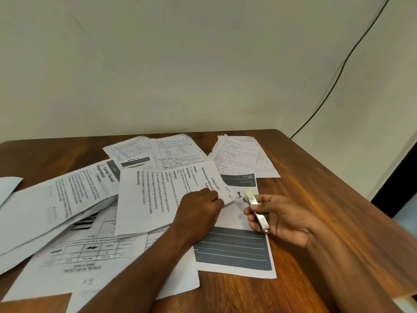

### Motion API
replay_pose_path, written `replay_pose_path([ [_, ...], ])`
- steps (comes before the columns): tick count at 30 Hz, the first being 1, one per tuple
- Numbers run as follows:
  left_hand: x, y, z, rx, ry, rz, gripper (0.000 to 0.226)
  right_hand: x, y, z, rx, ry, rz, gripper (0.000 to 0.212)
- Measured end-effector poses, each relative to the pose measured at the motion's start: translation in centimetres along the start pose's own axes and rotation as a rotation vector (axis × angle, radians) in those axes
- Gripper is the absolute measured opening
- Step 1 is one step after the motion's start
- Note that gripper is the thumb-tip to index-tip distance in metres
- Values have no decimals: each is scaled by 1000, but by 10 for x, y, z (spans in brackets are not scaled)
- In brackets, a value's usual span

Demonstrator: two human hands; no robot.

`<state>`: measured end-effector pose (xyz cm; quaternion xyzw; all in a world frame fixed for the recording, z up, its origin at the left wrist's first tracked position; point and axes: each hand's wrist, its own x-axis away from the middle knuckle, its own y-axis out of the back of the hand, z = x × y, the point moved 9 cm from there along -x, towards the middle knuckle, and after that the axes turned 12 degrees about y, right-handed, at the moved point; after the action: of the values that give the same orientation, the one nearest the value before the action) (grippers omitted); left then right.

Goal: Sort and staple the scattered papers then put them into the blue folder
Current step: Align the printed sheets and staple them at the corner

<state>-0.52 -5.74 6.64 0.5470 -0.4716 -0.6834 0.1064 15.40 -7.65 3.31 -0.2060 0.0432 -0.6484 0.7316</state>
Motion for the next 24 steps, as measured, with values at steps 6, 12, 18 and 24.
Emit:
replay_pose_path([
  [6,2,3,-2,-9,-9,13,8,-7,-12,-19,41,-76,24,51],
  [12,2,8,-3,-9,-7,-7,10,-20,-14,-31,60,-99,1,60],
  [18,2,5,-4,-26,-16,-1,12,-23,-11,-29,199,-113,-70,62],
  [24,2,8,-6,-50,-44,-14,20,-22,-12,-23,315,-135,-92,66],
])
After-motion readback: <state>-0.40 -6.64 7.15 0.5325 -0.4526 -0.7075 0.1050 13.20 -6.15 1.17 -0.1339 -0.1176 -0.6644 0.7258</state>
